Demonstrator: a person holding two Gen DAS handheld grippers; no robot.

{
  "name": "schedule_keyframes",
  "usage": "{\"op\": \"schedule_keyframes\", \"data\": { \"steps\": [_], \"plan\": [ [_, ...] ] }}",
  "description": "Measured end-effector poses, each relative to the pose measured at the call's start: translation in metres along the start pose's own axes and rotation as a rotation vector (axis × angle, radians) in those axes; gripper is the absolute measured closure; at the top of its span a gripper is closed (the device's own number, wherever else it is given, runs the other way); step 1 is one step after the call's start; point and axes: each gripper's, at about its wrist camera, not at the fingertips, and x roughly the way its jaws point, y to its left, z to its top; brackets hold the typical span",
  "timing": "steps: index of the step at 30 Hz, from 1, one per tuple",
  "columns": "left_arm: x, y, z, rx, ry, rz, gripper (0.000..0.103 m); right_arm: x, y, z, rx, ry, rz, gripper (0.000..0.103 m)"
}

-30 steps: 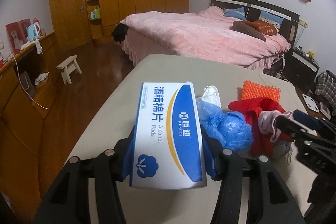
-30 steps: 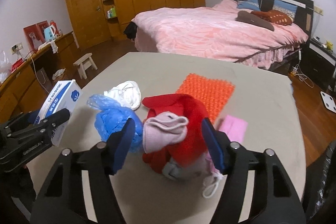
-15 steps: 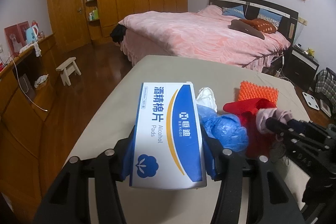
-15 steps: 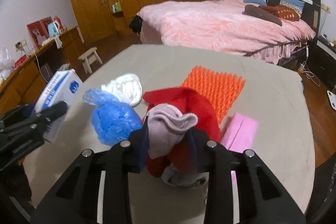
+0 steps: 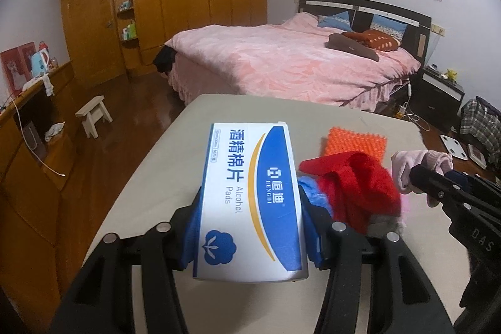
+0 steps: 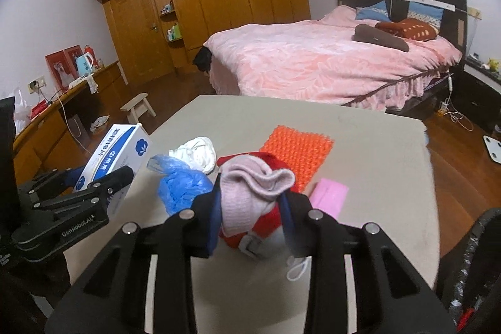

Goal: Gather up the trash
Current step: 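Carry the pink knit item and alcohol pads box over the bin and open both tools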

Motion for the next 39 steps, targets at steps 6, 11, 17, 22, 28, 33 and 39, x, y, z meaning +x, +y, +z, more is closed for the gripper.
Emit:
{"op": "schedule_keyframes", "data": {
  "steps": [6, 11, 17, 22, 28, 33, 39],
  "plan": [
    [-0.01, -0.012, 0.005, 0.005, -0.021, -0.026, 0.049, -0.02, -0.012, 0.0, 0.028, -0.012, -0.027, 0.072],
    [-0.022, -0.028, 0.009, 0.017, -0.037, -0.045, 0.049, -0.041, -0.024, -0.001, 0.049, -0.029, -0.054, 0.072],
    [-0.039, -0.055, 0.013, 0.038, -0.057, -0.092, 0.049, -0.074, -0.038, -0.004, 0.062, -0.059, -0.095, 0.072],
    [-0.056, -0.081, 0.014, 0.069, -0.073, -0.145, 0.049, -0.106, -0.053, -0.009, 0.08, -0.085, -0.136, 0.072],
    [-0.074, -0.115, 0.012, 0.11, -0.092, -0.205, 0.049, -0.143, -0.076, -0.015, 0.122, -0.12, -0.197, 0.072],
    [-0.084, -0.142, 0.012, 0.142, -0.1, -0.255, 0.049, -0.169, -0.097, -0.023, 0.141, -0.136, -0.254, 0.072],
    [-0.095, -0.175, 0.008, 0.184, -0.109, -0.313, 0.049, -0.191, -0.119, -0.037, 0.164, -0.138, -0.316, 0.072]
  ]
}}
